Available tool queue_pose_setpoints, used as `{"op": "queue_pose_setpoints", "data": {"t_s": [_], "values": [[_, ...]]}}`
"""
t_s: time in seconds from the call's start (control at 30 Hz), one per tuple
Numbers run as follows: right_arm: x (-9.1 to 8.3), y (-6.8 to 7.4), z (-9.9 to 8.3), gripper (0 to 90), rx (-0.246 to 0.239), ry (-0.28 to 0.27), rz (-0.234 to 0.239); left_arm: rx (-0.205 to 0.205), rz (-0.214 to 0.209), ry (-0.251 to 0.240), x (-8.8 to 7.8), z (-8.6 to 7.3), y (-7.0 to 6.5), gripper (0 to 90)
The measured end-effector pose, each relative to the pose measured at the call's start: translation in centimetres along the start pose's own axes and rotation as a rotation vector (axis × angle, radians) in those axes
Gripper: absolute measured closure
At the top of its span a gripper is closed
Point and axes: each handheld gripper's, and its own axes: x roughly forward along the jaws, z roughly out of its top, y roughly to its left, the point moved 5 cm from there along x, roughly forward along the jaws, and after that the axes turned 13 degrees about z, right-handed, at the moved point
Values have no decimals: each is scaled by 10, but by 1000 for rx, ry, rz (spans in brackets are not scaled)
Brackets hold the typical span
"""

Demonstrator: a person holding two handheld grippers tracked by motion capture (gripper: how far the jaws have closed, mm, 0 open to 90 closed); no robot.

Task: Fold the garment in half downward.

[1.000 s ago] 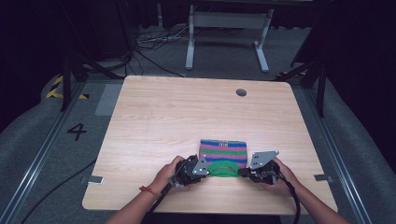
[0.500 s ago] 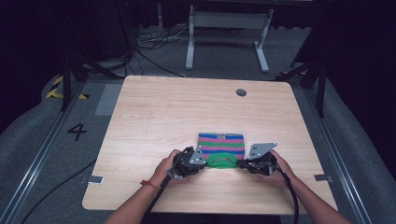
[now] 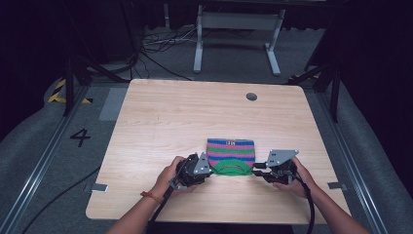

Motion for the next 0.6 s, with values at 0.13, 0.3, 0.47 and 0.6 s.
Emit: {"op": "queue_pose_setpoints", "data": {"t_s": [0.13, 0.3, 0.47, 0.6], "values": [[-9, 1, -5, 670, 5, 13, -24, 11, 16, 15, -11, -4, 1, 723], [-22, 4, -11, 575, -1, 29, -59, 20, 88, 60, -23, -13, 5, 592], [-38, 6, -22, 485, 1, 41, -111, -11, 126, 85, -36, -27, 9, 434], [-47, 7, -30, 438, 10, 44, -141, -11, 135, 125, -43, -38, 10, 361]]}}
